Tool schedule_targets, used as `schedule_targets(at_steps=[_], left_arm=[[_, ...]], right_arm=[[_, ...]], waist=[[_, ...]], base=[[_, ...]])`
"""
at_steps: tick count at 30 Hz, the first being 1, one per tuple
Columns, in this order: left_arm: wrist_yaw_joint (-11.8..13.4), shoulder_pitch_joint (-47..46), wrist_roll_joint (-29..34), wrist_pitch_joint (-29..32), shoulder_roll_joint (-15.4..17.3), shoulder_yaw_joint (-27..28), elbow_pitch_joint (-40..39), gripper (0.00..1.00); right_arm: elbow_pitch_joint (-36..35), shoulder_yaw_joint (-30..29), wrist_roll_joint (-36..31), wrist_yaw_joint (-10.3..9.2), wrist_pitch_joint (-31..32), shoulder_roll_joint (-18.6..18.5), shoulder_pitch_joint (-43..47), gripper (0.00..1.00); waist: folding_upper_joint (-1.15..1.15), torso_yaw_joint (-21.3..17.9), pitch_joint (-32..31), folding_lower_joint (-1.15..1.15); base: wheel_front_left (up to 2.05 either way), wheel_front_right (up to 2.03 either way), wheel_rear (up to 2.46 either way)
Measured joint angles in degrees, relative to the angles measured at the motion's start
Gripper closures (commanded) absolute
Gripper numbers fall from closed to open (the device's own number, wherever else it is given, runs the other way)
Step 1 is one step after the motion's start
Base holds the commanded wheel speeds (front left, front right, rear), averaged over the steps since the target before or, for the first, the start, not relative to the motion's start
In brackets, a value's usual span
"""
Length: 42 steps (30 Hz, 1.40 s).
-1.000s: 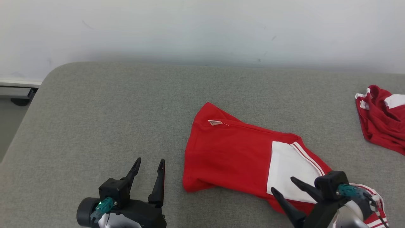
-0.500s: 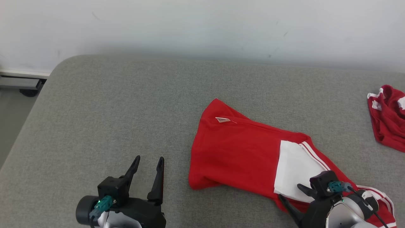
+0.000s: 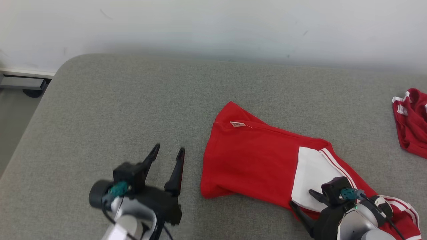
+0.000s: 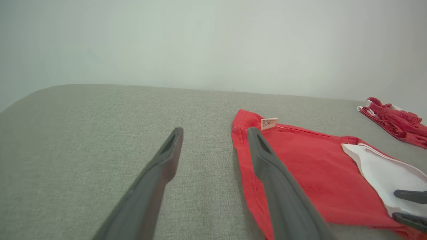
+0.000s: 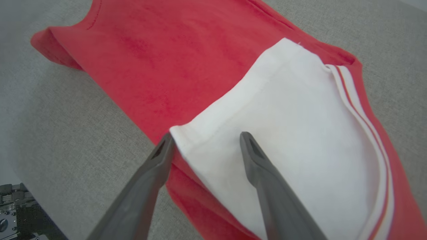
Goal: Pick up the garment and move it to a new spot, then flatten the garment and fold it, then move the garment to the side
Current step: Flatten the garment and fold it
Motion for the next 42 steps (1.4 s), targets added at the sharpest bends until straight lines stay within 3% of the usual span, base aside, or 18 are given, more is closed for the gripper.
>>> schedule_targets(at_steps=[11, 24, 42], left_arm=[[-7.9, -12.7, -4.5, 5.3, -1.7, -2.3, 13.6, 0.00], [-9.6, -24.6, -6.4, 9.3, -2.8, -4.5, 28.7, 0.00], [-10.0, -31.1, -6.9, 9.0, -3.0, -8.5, 39.6, 0.00]], right_arm=[[-0.3, 2.8, -1.5, 0.70, -0.8, 1.6, -5.3, 0.00], [1.5, 6.0, -3.7, 1.22, -1.8, 3.7, -9.3, 0.00], [2.5, 9.0, -5.4, 2.01, -3.2, 4.7, -10.9, 0.00]], waist=[[0.00, -1.9, 2.5, 0.00], [0.00, -6.4, 5.5, 0.00], [0.00, -10.5, 7.5, 0.00]], base=[[0.00, 0.00, 0.00], [0.00, 0.00, 0.00], [0.00, 0.00, 0.00]])
